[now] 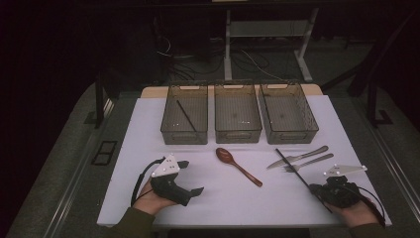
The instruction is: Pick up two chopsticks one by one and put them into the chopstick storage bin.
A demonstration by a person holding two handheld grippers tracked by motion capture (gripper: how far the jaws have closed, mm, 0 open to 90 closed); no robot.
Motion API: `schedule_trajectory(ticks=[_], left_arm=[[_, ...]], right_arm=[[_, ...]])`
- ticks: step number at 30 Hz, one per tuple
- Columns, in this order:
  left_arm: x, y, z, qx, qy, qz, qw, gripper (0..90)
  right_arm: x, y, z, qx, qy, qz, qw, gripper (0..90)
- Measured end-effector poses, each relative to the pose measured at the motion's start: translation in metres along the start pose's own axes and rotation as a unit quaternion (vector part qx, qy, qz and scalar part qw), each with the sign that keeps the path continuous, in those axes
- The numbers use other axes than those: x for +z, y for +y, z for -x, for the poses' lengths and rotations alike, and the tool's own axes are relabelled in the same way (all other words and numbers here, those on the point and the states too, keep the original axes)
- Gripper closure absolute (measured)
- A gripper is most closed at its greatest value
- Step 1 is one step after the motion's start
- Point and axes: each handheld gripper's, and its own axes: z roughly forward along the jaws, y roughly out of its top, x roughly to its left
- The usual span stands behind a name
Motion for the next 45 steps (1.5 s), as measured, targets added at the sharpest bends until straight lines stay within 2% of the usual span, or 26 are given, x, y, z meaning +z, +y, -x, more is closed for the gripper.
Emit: schedule_trajectory(ticks=[1, 4, 7, 10, 17, 22, 37, 45], left_arm=[[0.0, 0.0, 0.0, 0.0, 0.0, 0.0, 1.0, 0.0], [0.0, 0.0, 0.0, 0.0, 0.0, 0.0, 1.0, 0.0], [0.0, 0.0, 0.0, 0.0, 0.0, 0.0, 1.0, 0.0], [0.0, 0.0, 0.0, 0.001, 0.0, 0.001, 1.0, 0.0], [0.0, 0.0, 0.0, 0.001, 0.0, 0.0, 1.0, 0.0], [0.0, 0.0, -0.001, 0.001, 0.0, -0.001, 1.0, 0.0], [0.0, 0.0, -0.001, 0.0, 0.001, 0.001, 1.0, 0.0], [0.0, 0.0, -0.001, 0.001, 0.0, 0.001, 1.0, 0.0]], right_arm=[[-0.001, 0.0, 0.001, 0.0, -0.006, 0.0, 1.0, 86.3], [-0.002, -0.001, 0.005, 0.008, -0.001, 0.0, 1.0, 86.3], [-0.003, -0.001, 0.006, 0.005, 0.002, 0.004, 1.0, 86.4], [-0.007, 0.0, 0.007, 0.003, 0.004, 0.014, 0.9999, 86.4], [-0.018, 0.0, 0.013, 0.017, 0.014, 0.048, 0.9986, 86.4], [-0.022, 0.0, 0.016, 0.024, 0.019, 0.059, 0.9978, 86.4], [-0.031, 0.007, 0.016, 0.02, 0.036, 0.081, 0.9959, 86.4], [-0.036, 0.015, 0.017, 0.022, 0.049, 0.102, 0.9933, 86.4]])
